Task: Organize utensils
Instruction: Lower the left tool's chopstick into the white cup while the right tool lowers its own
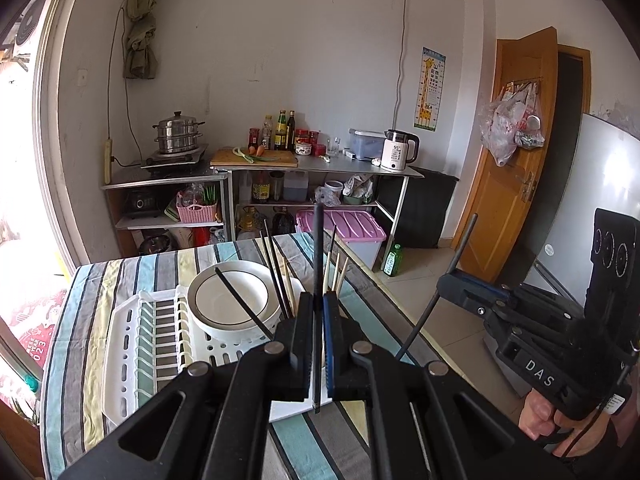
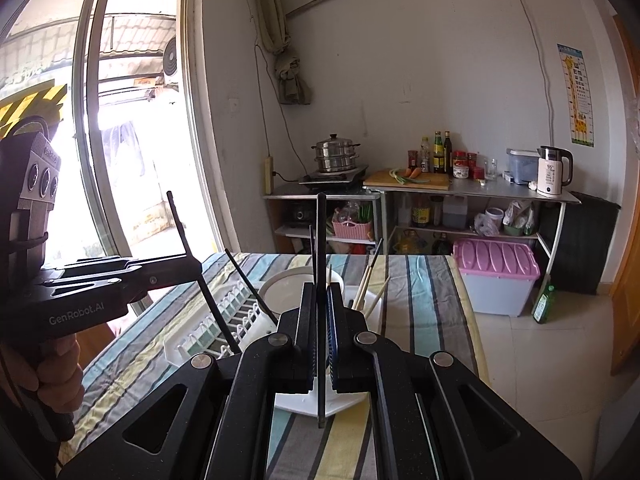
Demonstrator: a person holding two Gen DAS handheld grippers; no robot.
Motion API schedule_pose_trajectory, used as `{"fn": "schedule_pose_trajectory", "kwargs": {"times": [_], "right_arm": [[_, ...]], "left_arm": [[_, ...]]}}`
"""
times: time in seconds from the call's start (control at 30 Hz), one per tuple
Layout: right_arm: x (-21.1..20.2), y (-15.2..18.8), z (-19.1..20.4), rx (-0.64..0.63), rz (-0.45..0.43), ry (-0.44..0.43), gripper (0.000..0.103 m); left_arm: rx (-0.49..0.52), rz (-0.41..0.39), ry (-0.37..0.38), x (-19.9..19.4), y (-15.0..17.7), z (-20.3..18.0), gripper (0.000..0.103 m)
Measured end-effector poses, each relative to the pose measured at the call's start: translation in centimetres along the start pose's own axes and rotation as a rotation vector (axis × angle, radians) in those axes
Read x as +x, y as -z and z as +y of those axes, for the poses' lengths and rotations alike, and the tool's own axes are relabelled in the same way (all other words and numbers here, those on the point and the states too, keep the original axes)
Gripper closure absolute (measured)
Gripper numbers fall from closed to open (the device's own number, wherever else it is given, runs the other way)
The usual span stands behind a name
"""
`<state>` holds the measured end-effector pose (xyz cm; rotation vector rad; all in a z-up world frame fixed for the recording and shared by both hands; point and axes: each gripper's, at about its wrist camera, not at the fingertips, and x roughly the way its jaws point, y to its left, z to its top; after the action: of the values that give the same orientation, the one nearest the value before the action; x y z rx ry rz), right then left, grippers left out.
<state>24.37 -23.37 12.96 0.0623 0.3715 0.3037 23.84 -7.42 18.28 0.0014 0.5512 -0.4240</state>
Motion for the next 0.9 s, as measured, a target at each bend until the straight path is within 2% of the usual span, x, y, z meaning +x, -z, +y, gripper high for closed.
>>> {"fn": "schedule_pose_trajectory", "kwargs": {"times": [0.5, 0.9], "right_arm": [[3.6, -2.7, -0.4, 0.008, -0.017, -0.009, 0.098], [7.3, -1.4, -1.4, 0.036, 0.036, -0.024, 0.098]], "left_arm": [[-0.006, -0.002, -0.001, 3.1, -2.9, 1.4, 0.098], [-0.015, 0.043, 0.015, 6.4, -1.9, 2.0, 0.098]]}}
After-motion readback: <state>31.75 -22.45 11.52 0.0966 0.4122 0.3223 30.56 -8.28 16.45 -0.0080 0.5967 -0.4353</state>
